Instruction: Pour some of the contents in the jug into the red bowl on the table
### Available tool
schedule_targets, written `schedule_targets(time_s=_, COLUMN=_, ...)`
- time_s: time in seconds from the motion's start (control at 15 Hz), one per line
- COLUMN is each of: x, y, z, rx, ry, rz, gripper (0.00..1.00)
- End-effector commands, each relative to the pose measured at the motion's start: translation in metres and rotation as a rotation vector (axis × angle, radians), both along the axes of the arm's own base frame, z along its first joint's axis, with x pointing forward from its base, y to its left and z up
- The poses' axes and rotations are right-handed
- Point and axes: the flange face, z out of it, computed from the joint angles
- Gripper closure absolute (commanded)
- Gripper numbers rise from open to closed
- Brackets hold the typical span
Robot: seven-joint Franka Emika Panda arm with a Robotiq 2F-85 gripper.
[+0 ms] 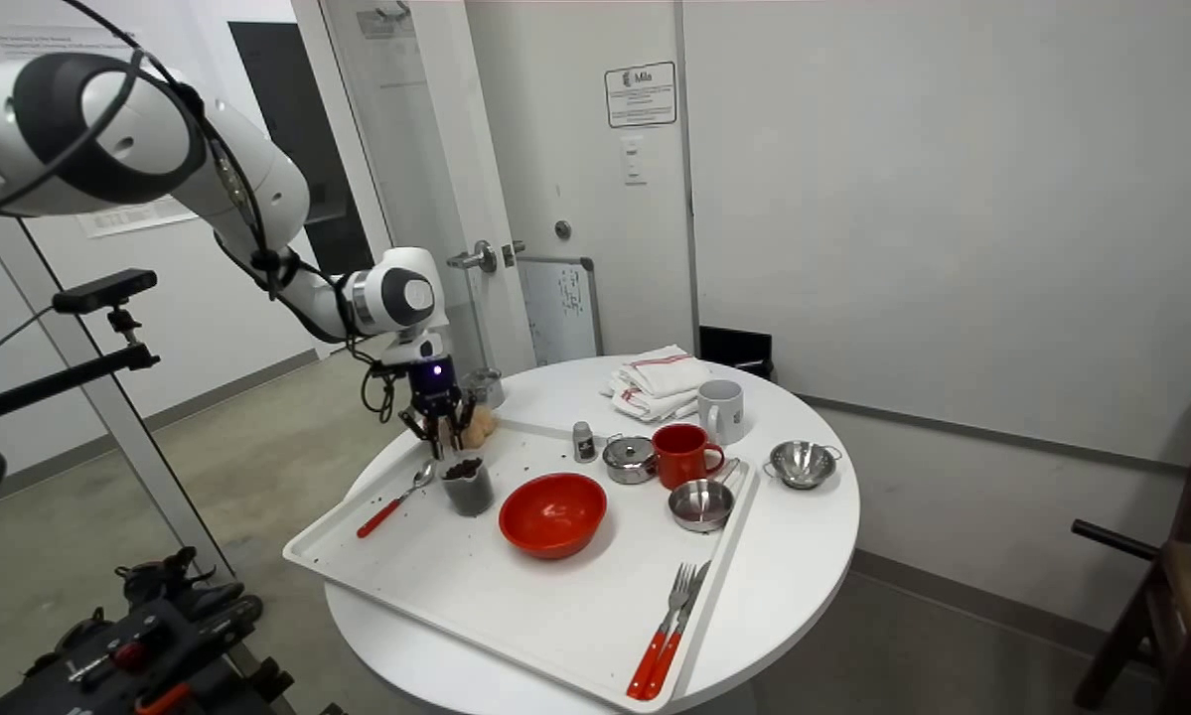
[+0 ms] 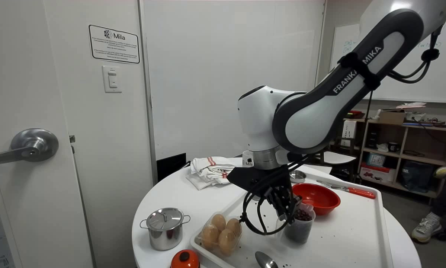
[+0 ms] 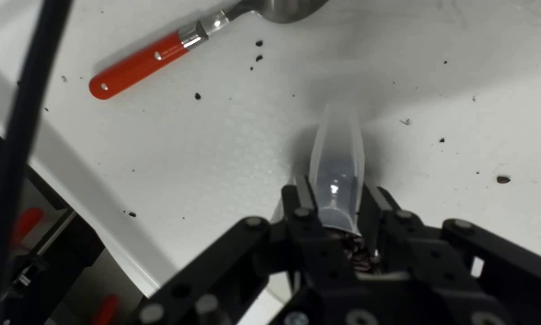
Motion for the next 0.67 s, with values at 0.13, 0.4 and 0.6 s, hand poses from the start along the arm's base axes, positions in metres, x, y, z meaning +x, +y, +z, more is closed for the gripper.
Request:
schedule_targets(time_s=0.13, x=-0.016, y=-0.006, z=0.040, rx=0.023, ry=0.013, rz=-0.014, gripper=0.88)
schedule_targets(time_s=0.4, x=-0.021, y=-0.021, z=0.077, rx=-0.016, ry=0.034, rz=-0.035, gripper=0.88)
schedule_targets(time_s=0.6, x=-0.022, y=-0.035, z=0.097, rx=-0.029, ry=0.073, rz=-0.041, gripper=0.88)
